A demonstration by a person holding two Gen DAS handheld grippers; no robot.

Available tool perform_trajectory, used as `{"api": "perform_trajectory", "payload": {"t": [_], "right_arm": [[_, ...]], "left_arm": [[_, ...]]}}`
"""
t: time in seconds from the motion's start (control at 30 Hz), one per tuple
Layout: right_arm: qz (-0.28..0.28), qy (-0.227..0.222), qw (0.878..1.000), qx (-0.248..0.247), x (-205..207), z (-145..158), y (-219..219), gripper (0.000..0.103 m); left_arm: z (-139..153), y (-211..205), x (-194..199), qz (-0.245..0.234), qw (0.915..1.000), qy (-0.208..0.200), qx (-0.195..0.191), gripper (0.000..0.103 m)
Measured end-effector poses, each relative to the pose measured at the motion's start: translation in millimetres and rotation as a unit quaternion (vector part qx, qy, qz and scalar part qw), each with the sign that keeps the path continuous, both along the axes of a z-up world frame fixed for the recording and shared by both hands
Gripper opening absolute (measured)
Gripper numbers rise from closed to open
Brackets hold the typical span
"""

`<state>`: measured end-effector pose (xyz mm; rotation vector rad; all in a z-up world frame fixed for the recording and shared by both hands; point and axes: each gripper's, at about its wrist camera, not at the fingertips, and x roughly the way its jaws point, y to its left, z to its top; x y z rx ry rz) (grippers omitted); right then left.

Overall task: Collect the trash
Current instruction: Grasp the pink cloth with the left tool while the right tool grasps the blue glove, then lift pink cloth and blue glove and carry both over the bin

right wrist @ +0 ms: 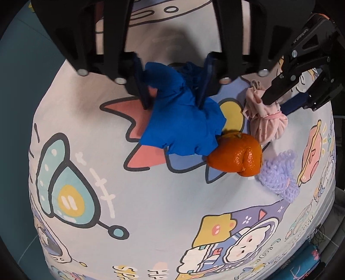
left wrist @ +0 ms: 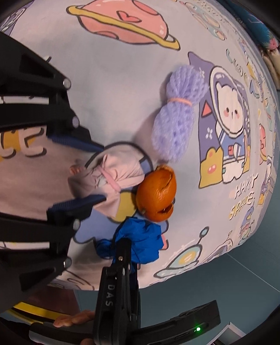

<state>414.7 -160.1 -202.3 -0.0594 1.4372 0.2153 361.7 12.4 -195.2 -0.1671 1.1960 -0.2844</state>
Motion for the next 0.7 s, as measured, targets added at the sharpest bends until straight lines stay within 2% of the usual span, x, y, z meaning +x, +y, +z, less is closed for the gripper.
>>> {"api": "perform_trajectory", "payload": {"t": [0.03,0.17,0.27,0.5,0.7], "right_arm": [[0.000,0.000,1.000,0.000,-0.9,0.1,0.1,0.030],[-0.004,-0.002,1.000,0.005,-0.8,2.7,1.4,0.018],[-0.010,-0.010,1.000,0.010,-4.3,9.0,0.2,0.014],[-0.024,-0.028,0.999,0.025,-19.1,30.5,-14.6,0.013],[-0.032,-0.034,0.998,0.050,-35.4,48.7,-23.0,0.013]], "left_arm": [[-0.1,-1.2,-0.1,-0.002,1.0000,0.002,-0.005,0.027],[0.2,-3.0,-2.2,-0.001,1.0000,0.004,-0.007,0.023],[0.8,0.8,-2.7,0.006,0.9999,0.008,-0.014,0.021],[10.5,13.3,-7.0,0.023,0.9994,0.008,-0.024,0.020],[21.2,20.6,-21.0,0.025,0.9995,-0.003,-0.017,0.020]]}}
